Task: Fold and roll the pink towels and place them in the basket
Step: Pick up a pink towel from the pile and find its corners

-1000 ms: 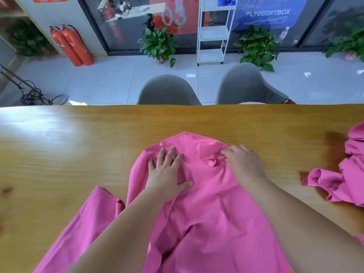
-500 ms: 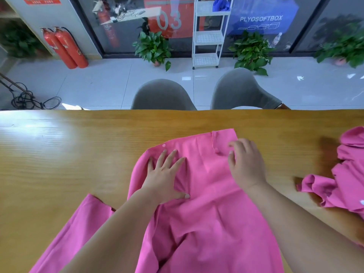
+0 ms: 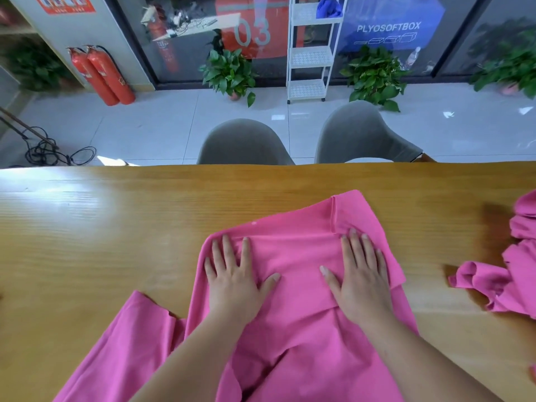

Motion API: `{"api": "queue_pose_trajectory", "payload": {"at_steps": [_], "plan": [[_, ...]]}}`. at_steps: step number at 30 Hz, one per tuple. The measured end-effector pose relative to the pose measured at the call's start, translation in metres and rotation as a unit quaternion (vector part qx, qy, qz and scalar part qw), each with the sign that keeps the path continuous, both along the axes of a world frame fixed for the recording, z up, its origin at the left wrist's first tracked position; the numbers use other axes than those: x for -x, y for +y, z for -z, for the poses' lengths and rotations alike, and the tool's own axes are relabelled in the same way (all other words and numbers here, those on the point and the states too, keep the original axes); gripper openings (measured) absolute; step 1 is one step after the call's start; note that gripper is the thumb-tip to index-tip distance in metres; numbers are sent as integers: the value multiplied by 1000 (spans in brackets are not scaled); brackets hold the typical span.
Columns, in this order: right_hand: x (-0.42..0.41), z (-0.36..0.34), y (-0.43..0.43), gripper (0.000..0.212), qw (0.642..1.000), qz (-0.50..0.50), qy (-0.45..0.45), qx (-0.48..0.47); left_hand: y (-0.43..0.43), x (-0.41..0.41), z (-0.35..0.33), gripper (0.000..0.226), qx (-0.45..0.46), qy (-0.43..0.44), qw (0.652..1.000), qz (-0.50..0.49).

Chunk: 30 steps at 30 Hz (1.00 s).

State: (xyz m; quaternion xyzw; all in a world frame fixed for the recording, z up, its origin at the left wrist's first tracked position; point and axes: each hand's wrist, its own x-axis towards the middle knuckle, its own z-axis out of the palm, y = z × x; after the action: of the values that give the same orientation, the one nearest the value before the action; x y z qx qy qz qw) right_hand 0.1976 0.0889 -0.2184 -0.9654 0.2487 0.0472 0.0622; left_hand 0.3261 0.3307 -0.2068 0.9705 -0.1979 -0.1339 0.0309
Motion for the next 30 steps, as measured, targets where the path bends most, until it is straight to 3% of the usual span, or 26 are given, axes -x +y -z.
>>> {"api": "queue_pose_trajectory", "payload": {"at_steps": [4, 8, 16, 20, 28, 30], "plan": [[-17, 4, -31, 95, 1000, -13, 11, 26, -13, -52, -5, 139, -37, 48, 996, 68], [-38, 6, -66, 95, 999, -9, 9, 30, -34, -103, -3, 144, -49, 52, 989, 127], [-68, 5, -134, 84, 996, 16, -83, 1, -65, -171, 15, 110, 7, -63, 967, 249], [-81, 7, -162, 84, 997, -11, -76, 15, -84, -215, 22, 100, 33, -99, 947, 305], [-113, 0, -172, 82, 993, 24, 58, 102, -146, -244, -11, 101, -164, -70, 933, 312], [-112, -9, -148, 80, 990, 63, 60, 109, -155, -221, -21, 92, -156, -65, 949, 266]]}}
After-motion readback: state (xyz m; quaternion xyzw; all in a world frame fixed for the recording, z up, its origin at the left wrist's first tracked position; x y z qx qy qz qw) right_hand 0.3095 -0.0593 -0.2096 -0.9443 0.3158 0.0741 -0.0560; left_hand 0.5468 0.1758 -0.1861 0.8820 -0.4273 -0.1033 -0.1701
